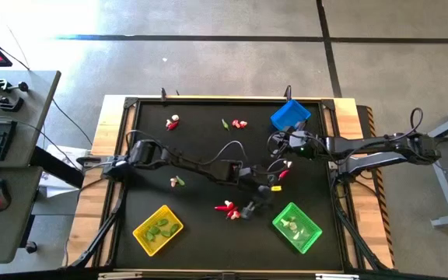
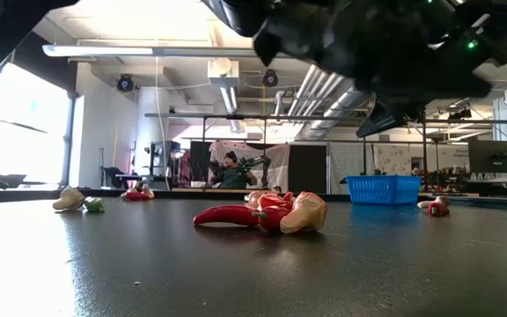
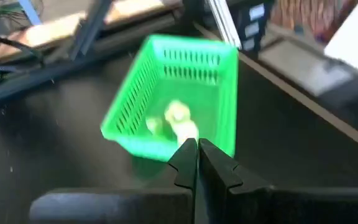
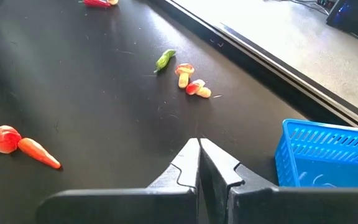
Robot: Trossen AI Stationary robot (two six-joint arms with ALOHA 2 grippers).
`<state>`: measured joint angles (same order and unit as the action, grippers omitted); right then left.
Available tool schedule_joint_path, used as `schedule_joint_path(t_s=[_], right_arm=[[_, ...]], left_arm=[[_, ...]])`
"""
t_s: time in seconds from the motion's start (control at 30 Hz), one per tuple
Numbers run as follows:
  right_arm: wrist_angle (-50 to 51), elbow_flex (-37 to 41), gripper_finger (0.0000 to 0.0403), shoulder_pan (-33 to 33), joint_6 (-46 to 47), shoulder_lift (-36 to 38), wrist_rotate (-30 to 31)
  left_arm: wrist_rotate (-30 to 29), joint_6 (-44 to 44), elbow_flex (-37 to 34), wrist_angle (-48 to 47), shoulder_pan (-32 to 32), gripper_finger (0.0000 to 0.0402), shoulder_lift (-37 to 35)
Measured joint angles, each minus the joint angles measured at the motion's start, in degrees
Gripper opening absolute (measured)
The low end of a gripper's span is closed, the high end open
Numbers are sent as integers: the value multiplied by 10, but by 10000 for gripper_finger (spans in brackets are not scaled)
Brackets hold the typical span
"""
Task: Sort produce into baskets
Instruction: Put the red mushroom into the green bin
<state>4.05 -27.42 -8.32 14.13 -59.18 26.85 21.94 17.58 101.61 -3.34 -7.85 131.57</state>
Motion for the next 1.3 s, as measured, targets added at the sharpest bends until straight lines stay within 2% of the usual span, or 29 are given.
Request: schedule_joint_path(t_s=[0.23,0.43,0.63,0.9,0.97,1.17,1.3], right_arm=[[0,0,0,0,-2,0,0],[-1,0,0,0,-2,0,0],[-1,0,0,0,-1,0,0],[-3,0,0,0,-1,0,-1],[-3,0,0,0,-14,0,-22],[-4,1,0,0,-73,0,-167],[-1,2,0,0,-82,0,-200]], left_arm=[[0,103,-104,-147,-4,0,-105],[-10,144,-139,-241,-6,10,-144],[-40,180,-147,-257,-28,60,-126],[-47,162,-147,-235,-44,137,-122],[-51,156,-147,-233,-43,147,-122],[-41,129,-147,-219,-38,151,-103],[-19,111,-146,-211,-32,146,-92]])
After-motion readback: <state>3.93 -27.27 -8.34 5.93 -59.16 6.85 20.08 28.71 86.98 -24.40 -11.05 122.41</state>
